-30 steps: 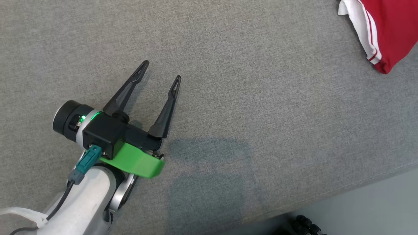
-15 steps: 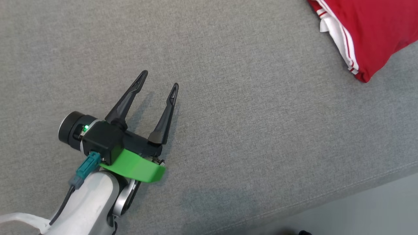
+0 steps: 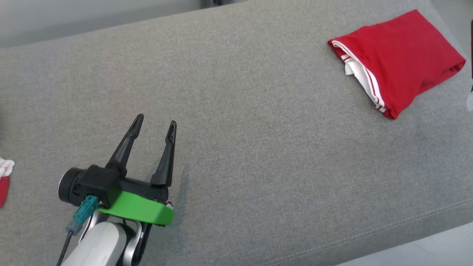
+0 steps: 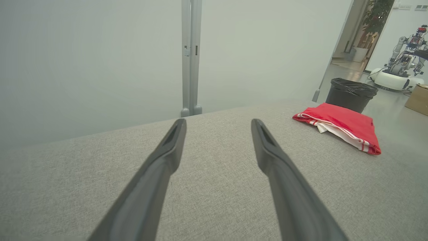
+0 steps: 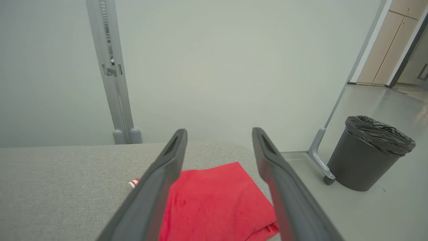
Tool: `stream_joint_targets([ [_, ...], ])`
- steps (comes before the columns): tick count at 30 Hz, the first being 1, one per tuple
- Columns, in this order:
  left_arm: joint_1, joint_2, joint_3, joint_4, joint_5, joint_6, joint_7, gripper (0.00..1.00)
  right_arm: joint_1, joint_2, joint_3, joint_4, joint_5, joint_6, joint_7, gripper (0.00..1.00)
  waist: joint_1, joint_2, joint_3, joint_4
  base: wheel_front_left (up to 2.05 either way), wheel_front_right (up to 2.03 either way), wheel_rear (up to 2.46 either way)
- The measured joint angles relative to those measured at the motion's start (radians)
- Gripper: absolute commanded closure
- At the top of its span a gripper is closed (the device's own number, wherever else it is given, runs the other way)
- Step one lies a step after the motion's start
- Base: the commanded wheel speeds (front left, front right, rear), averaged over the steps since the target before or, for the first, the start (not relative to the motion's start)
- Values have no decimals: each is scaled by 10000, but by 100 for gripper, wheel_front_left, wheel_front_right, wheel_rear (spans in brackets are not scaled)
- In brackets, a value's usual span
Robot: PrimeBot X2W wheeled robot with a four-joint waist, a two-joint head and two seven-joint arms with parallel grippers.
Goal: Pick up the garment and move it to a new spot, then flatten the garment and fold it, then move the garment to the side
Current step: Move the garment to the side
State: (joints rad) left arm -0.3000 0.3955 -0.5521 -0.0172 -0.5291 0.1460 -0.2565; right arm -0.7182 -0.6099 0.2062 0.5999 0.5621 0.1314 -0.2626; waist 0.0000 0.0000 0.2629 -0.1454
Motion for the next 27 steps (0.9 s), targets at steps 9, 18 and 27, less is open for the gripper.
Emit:
stream_joint_targets([
  [9, 970, -40, 433, 6, -249, 173, -33, 0, 2160, 38, -387, -1684, 50, 0, 0, 0, 0, 0, -1341, 338, 0, 0, 0],
  [18, 1600, -123, 686, 8, -355, 232, -46, 0, 4819, 1072, -1528, -3490, -968, 0, 0, 0, 0, 0, -2153, 936, 0, 0, 0],
  [27, 2322, -384, 1266, 52, -408, 303, -48, 0, 6796, 2560, -2236, -5158, -2004, 0, 58, 0, -1, 0, -2559, 1475, 0, 0, 0],
])
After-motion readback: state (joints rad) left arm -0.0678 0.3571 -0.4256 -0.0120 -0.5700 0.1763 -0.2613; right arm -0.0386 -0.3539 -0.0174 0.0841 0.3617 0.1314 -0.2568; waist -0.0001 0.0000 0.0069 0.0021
